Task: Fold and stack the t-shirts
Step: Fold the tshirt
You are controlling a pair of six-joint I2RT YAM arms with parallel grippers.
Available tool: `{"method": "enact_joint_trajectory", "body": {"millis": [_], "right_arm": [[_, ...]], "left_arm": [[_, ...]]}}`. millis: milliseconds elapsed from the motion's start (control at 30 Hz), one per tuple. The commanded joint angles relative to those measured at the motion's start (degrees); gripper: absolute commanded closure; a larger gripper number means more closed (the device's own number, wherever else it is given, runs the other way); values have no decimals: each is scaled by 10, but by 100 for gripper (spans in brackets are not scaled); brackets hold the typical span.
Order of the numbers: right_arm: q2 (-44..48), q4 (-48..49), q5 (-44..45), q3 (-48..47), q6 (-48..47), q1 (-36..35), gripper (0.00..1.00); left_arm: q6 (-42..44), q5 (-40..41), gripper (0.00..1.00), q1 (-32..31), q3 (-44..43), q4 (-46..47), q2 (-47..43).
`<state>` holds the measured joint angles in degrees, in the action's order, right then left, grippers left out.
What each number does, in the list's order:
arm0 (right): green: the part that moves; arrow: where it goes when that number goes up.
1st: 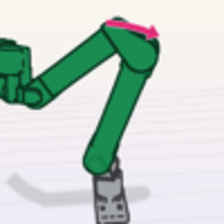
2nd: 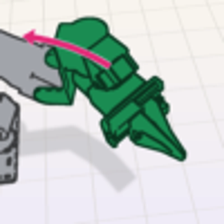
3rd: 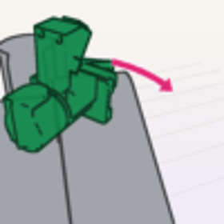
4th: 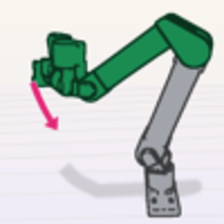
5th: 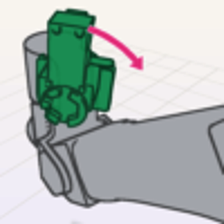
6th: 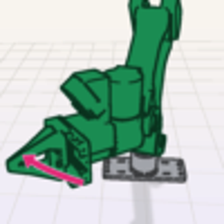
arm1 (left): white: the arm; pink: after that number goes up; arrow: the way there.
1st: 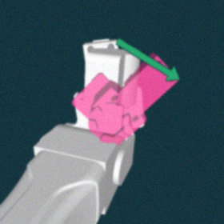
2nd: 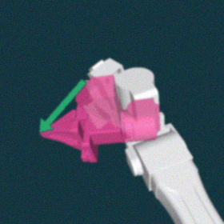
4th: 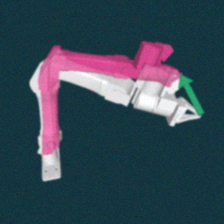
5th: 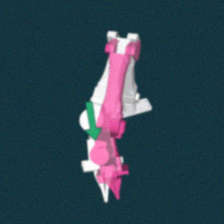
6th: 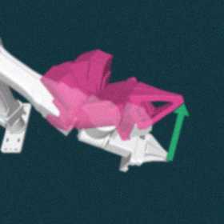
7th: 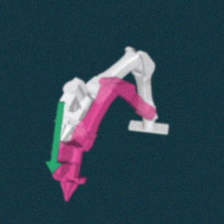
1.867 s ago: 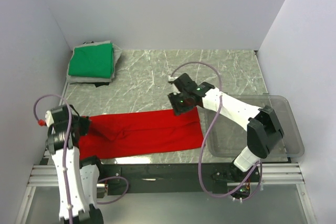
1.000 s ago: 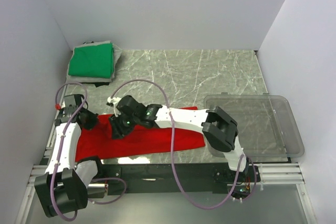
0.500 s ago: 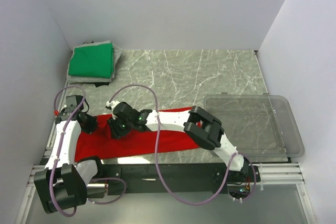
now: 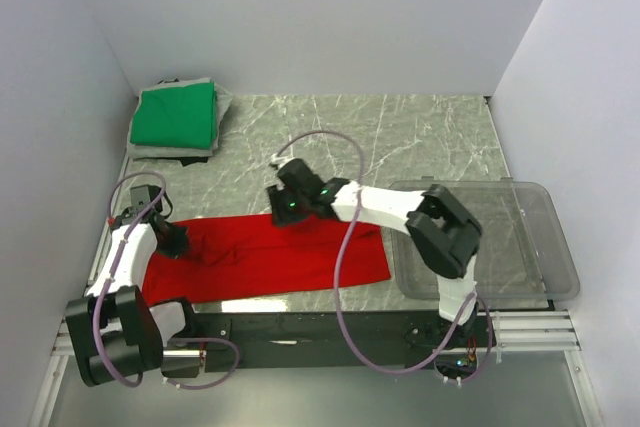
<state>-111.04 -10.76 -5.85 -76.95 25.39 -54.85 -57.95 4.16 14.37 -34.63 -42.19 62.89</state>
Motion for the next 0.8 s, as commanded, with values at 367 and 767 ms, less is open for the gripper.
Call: {"method": "enact_joint_trajectory", "body": {"millis": [367,767], "right_arm": [[12,-92,41,51,-1,69,52],[-56,-125,54,6,1,111,52]], "left_arm": [[0,-46,100,17,29,127,75],[-6,-82,100,15,6,185,138]]}}
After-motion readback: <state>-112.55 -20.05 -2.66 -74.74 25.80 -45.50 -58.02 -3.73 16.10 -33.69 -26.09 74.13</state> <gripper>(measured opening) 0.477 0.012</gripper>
